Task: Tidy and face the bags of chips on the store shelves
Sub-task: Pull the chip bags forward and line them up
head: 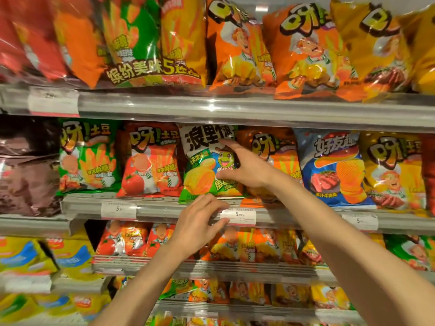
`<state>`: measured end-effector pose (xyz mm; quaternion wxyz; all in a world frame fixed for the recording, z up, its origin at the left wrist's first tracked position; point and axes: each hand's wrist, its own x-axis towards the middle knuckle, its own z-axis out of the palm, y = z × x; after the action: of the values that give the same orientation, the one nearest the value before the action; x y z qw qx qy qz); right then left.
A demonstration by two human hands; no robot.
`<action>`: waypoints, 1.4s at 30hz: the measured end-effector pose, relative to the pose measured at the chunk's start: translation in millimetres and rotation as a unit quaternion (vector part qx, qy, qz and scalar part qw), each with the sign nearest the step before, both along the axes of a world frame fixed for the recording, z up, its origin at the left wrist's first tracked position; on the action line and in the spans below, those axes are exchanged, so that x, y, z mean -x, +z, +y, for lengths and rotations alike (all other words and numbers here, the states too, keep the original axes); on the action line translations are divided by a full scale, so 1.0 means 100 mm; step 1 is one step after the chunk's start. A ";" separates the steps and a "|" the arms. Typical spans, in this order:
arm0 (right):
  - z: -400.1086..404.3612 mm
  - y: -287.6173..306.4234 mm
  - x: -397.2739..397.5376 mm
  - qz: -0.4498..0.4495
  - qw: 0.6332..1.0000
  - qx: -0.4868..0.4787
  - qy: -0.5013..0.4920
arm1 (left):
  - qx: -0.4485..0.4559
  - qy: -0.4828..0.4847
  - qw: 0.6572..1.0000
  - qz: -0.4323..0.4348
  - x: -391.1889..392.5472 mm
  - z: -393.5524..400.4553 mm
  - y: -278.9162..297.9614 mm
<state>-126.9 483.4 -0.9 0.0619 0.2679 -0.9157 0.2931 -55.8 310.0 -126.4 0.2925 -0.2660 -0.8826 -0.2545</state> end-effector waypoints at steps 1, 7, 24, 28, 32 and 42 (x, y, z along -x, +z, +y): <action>-0.04 0.01 0.05 -0.022 1.000 0.003 0.009 | 0.000 0.000 1.000 0.000 0.00 0.00 0.00; -0.12 -0.15 0.12 -0.033 0.997 0.065 0.005 | -0.004 -0.003 1.000 0.000 0.02 -0.02 -0.02; -0.17 -0.24 0.18 -0.022 0.995 0.090 -0.023 | -0.033 -0.011 0.999 -0.023 -0.02 -0.03 -0.03; -0.05 -0.17 0.00 -0.010 0.994 0.105 -0.043 | -0.016 0.002 1.000 -0.017 -0.05 -0.02 -0.04; 0.24 -0.09 -0.28 0.059 0.986 0.134 -0.082 | 0.037 0.024 0.999 0.020 -0.10 0.03 -0.05; 1.22 -0.26 -0.54 0.091 0.970 0.005 -0.223 | 0.068 0.008 0.997 0.044 0.03 0.17 0.01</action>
<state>-72.6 605.0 -27.2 0.2104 0.0821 -0.9414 0.2506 -59.1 326.6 -125.5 0.3138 -0.2893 -0.8863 -0.1797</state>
